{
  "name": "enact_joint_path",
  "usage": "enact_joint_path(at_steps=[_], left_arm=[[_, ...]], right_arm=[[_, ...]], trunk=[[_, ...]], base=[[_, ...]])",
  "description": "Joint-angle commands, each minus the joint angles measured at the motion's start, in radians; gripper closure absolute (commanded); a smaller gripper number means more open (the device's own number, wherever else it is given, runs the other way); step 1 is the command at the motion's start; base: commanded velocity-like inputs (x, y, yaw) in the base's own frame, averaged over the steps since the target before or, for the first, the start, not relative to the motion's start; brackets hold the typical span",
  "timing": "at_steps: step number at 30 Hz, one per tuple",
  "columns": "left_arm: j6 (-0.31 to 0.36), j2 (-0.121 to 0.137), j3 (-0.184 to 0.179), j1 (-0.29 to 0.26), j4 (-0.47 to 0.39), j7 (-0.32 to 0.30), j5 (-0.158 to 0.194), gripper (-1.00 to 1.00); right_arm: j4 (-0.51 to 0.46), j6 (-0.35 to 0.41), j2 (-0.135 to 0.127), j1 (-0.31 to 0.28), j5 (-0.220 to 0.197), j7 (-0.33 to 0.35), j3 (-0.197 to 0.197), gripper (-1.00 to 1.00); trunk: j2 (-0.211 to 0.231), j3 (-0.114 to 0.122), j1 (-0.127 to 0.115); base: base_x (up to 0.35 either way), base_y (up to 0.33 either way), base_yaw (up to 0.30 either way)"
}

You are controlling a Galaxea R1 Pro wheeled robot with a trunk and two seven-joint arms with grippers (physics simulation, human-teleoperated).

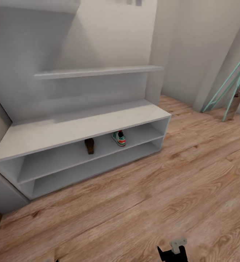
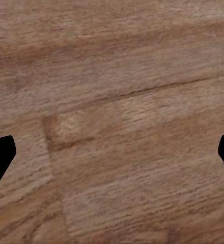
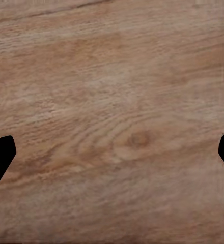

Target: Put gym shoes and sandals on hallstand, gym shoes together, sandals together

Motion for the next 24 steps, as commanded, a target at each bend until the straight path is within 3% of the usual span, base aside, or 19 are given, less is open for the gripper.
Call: enact_joint_path(at_steps=[1, 13, 24], left_arm=[[0.002, 0.0, 0.003, 0.0, 0.001, -0.008, 0.01, -1.0], [0.001, 0.0, 0.003, 0.0, 0.001, -0.007, 0.01, -1.0], [0.002, 0.0, 0.002, 0.0, 0.0, -0.007, 0.01, -1.0]], right_arm=[[0.001, -0.003, 0.0, -0.001, 0.005, 0.004, -0.006, -1.0], [0.001, -0.003, 0.0, -0.001, -0.008, 0.003, -0.007, -1.0], [0.001, -0.003, 0.0, 0.0, -0.064, 0.004, -0.008, -1.0]], trunk=[[0.007, 0.002, -0.004], [0.091, 0.04, -0.05], [0.168, 0.075, -0.092]], base=[[0.0, 0.0, -0.27], [0.0, 0.0, -0.285], [0.0, 0.0, -0.297]])
